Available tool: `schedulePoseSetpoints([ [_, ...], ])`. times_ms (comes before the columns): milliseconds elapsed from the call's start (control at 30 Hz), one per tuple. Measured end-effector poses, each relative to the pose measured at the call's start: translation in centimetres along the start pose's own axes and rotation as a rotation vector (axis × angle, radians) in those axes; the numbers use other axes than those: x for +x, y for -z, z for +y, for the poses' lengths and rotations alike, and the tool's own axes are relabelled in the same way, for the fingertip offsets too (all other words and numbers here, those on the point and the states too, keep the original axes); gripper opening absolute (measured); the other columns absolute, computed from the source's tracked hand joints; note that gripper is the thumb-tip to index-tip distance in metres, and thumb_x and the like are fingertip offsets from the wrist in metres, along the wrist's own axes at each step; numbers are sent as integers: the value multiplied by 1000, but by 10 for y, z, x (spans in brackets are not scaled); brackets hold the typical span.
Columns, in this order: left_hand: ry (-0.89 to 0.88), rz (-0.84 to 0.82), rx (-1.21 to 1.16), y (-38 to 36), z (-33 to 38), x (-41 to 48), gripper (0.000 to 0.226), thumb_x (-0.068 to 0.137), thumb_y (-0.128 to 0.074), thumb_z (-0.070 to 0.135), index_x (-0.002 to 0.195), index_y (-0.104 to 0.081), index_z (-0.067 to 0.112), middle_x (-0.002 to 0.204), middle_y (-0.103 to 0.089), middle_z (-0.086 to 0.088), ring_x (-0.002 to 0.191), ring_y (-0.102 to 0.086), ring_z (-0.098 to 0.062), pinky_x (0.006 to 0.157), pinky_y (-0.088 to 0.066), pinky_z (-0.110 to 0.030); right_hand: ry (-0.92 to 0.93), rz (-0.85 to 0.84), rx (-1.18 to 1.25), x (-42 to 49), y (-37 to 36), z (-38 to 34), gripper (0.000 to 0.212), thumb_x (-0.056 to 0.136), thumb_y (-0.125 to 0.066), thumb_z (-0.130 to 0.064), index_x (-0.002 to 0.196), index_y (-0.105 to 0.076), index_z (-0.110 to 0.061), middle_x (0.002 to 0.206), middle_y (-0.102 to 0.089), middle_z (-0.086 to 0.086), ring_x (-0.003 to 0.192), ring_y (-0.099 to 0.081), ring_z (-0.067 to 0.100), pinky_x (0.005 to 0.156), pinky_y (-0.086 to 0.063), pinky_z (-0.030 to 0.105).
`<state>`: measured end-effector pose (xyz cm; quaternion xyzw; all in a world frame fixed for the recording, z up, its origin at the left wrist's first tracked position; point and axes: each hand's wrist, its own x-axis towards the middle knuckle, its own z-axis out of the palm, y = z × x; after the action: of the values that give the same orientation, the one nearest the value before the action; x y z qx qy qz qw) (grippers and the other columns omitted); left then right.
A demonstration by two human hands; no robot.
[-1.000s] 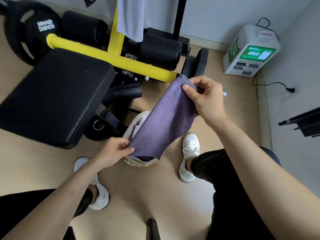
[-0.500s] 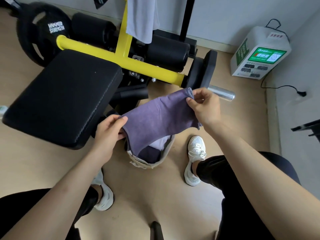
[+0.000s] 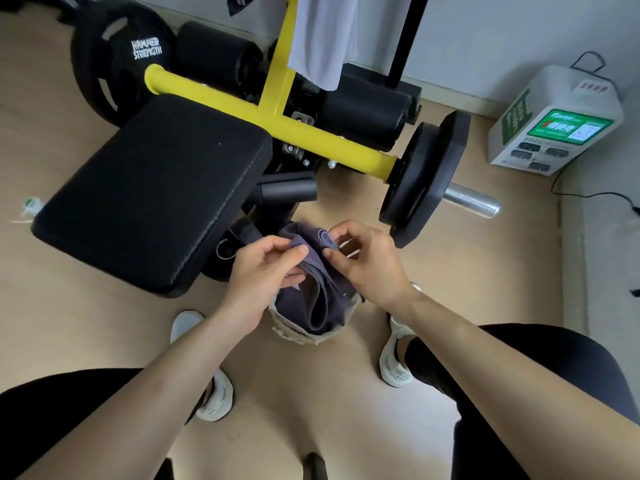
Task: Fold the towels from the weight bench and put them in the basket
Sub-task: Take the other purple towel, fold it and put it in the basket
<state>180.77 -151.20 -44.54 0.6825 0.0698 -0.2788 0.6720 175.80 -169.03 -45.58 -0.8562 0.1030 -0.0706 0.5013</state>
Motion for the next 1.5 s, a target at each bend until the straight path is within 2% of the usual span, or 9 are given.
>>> schedulePoseSetpoints([
  [367,-50,-116,-35,0,3,-7,16,99,-63,10,109,-75,6,98,-79,-16,94,-78,-26,84,-62,-35,150,-47,-102,-4,1,-3,40,71,-89,-26,97,-61,-16,85,-66,-4,75,-59,12,66,-50,27],
  [533,-413,6,326,11,4,-2,23,87,-70,-6,99,-79,12,89,-79,-6,83,-75,-15,76,-58,-26,84,-58,29,2,13,-3,17,83,-79,-10,95,-68,-13,82,-67,-7,73,-60,4,71,-51,24],
  [700,-603,-54,648,26,7,6,53,72,-80,28,124,-68,28,120,-63,13,110,-62,-7,89,-49,-18,136,-237,53,1,27,-10,22,87,-72,1,101,-70,-15,94,-72,-1,87,-66,10,82,-51,22],
  [767,-543,-149,756,26,3,7,64,68,-80,42,129,-65,31,128,-60,19,122,-56,-4,99,-45,-22,152,-278,120,0,31,-14,26,88,-70,3,103,-69,-19,96,-72,1,89,-66,10,84,-52,24],
  [833,-389,-190,813,26,-1,9,53,67,-84,45,116,-68,32,112,-67,21,107,-62,-2,89,-52,-29,138,-261,197,2,35,-13,25,90,-70,0,105,-68,-20,96,-71,-1,92,-66,10,86,-53,28],
  [967,-206,-155,613,29,-6,13,21,80,-86,23,94,-71,23,85,-74,12,81,-70,-3,70,-53,-24,60,-106,250,10,42,-7,15,91,-71,-7,102,-69,-16,93,-70,-2,84,-64,14,78,-53,31],
  [1133,-77,-151,76,25,-5,12,32,95,-70,11,127,-69,13,119,-77,-1,114,-72,-15,98,-56,-36,-22,91,240,15,47,0,26,89,-73,-8,112,-62,-15,94,-68,9,75,-60,14,73,-50,27],
  [1333,-89,81,49,21,-4,16,16,94,-72,21,108,-75,16,106,-79,-3,105,-75,-20,87,-60,-41,186,-117,99,5,47,-5,44,93,-64,-1,132,-57,-21,122,-61,-8,106,-62,21,89,-55,42],
  [1500,-125,256,116,20,-9,23,14,86,-80,27,87,-74,14,88,-79,-4,92,-76,-26,74,-58,-36,277,-301,-75,0,41,-7,54,94,-54,10,133,-64,-27,122,-47,-2,113,-50,7,88,-46,19],
])
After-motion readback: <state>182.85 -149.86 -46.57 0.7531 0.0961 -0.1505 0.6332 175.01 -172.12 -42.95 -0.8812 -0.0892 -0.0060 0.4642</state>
